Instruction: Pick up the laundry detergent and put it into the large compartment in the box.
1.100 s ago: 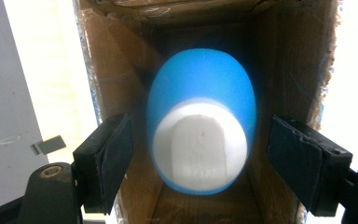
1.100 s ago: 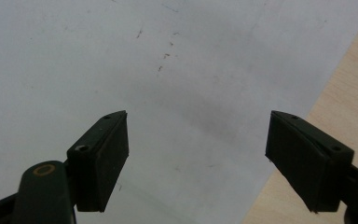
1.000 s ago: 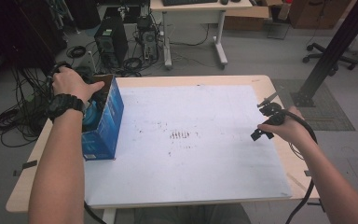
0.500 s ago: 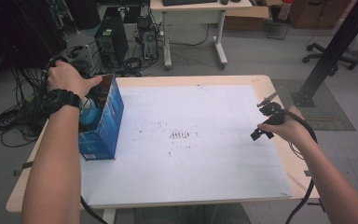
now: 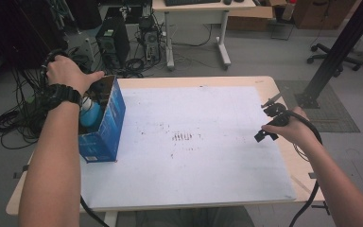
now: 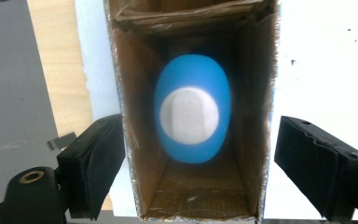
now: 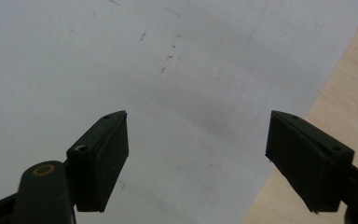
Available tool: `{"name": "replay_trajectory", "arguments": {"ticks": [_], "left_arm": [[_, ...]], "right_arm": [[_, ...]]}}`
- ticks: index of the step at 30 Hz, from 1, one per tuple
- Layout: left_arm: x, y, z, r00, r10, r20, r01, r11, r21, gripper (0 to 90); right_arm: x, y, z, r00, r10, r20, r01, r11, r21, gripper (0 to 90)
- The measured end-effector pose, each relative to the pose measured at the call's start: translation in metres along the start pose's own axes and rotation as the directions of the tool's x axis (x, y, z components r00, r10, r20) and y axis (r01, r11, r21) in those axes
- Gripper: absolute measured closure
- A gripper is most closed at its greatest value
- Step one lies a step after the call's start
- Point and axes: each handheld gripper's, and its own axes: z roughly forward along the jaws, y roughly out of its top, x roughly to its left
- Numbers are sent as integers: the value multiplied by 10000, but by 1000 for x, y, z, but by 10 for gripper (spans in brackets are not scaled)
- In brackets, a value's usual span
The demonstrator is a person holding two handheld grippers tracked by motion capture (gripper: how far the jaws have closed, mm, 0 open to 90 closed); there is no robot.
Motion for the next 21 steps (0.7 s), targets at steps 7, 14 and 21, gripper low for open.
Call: {"name": "replay_trajectory", "arguments": {"ticks": [7,14,21], "left_arm": [[-3,1,-9,10000,36,-74,-37,9999,-157,151],[-8,2,-16,9999,101,-74,-103,9995,-300,146],[-17,3,-20,9996,284,-27,-285,9986,-436,149]], "right_arm": [[-1,0,-1,10000,3,-9,-3,10000,-21,210],[0,-1,-2,10000,3,-19,-3,10000,-31,210],[0,-1,-2,10000,-1,-19,1,10000,-43,210]]}}
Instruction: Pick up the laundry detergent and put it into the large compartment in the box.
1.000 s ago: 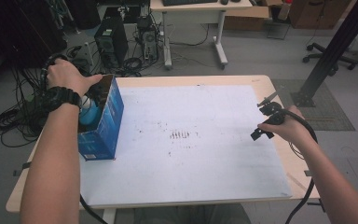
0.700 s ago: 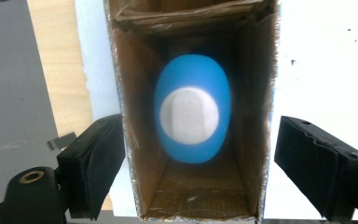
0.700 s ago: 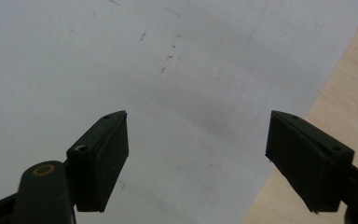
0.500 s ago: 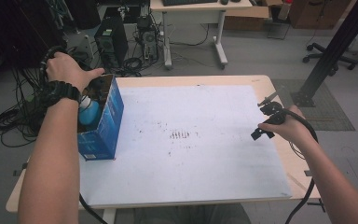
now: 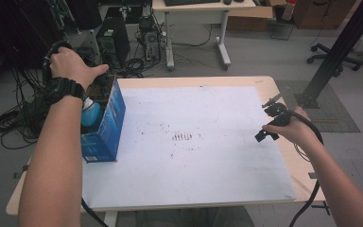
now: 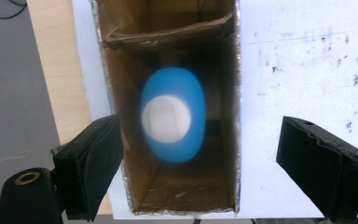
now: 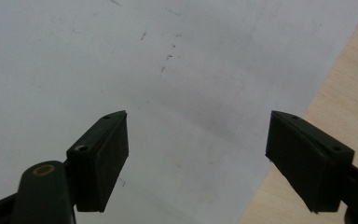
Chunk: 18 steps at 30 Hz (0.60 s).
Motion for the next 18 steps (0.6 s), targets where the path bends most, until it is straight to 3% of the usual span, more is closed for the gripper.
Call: {"name": "replay_trajectory", "arguments": {"ticks": [18], "left_arm": [[-30,6,-7,9976,679,131,-676,9976,-168,142]], "right_arm": [[1,0,0,10000,-40,-14,40,10000,-3,210]]}}
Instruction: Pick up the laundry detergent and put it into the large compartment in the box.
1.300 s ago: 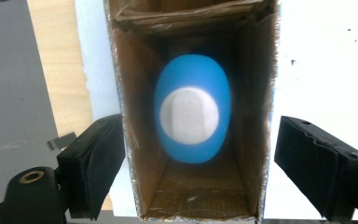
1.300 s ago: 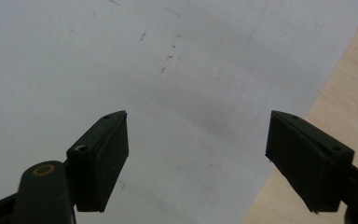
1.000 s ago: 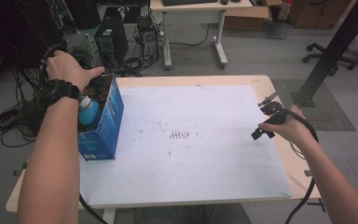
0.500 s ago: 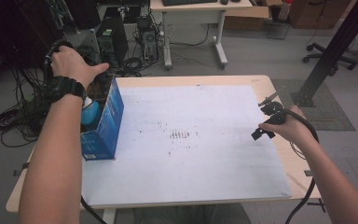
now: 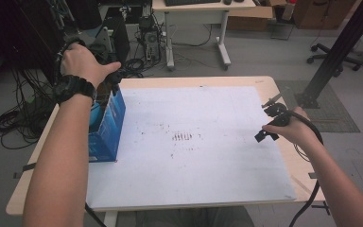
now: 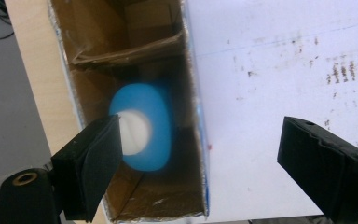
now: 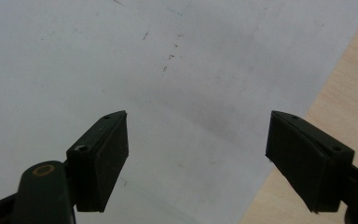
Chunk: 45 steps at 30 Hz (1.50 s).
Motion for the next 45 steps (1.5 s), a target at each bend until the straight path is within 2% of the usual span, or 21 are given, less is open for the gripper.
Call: {"name": "replay_trajectory", "arguments": {"ticks": [8,20,31,45], "left_arm": [[-16,4,-1,9989,459,30,-459,9989,-24,143],[-41,9,0,9957,924,41,-924,9957,-81,144],[-69,15,9,9899,1395,238,-1392,9902,-143,142],[-93,18,20,9862,1604,412,-1600,9870,-118,143]], "right_arm": [[0,0,0,10000,4,-26,-4,10000,-27,210],[-1,-2,0,10000,40,-36,-40,10000,-45,210],[0,-2,1,10000,-36,-58,36,10000,-36,209],[0,-3,-2,10000,-4,-39,4,10000,-53,210]]}}
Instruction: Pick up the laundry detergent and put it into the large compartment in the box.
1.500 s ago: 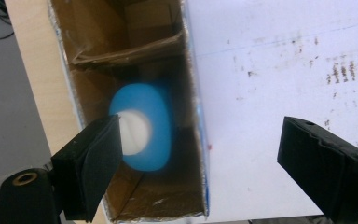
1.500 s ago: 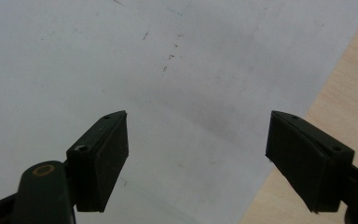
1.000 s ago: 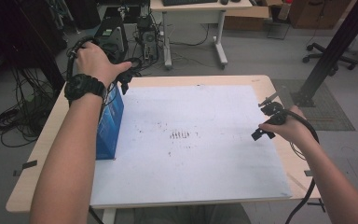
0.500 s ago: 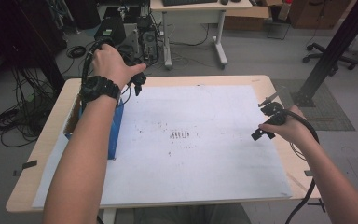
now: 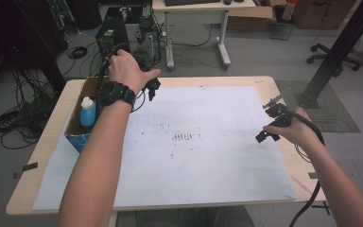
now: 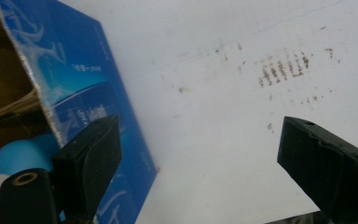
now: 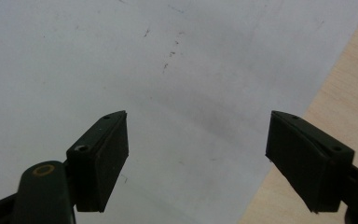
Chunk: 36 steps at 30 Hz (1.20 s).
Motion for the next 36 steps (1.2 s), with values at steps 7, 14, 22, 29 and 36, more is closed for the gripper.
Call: {"name": "replay_trajectory", "arguments": {"ticks": [7,14,22,29,36], "left_arm": [[-12,4,8,9998,144,139,-145,9999,21,144],[-22,7,14,9994,278,192,-279,9996,43,145],[-35,9,20,9988,431,215,-431,9991,16,146],[-43,11,30,9981,507,341,-511,9986,123,148],[-49,11,38,9977,584,356,-591,9980,203,150]], "right_arm": [[0,0,0,10000,-11,-15,11,10000,-12,210],[-1,-1,-1,10000,8,-13,-8,10000,-28,210],[0,-2,-1,10000,-7,-25,7,10000,-30,210],[0,-2,-2,10000,-18,-27,18,10000,-53,209],[0,-4,-2,10000,-4,-43,4,10000,-40,210]]}}
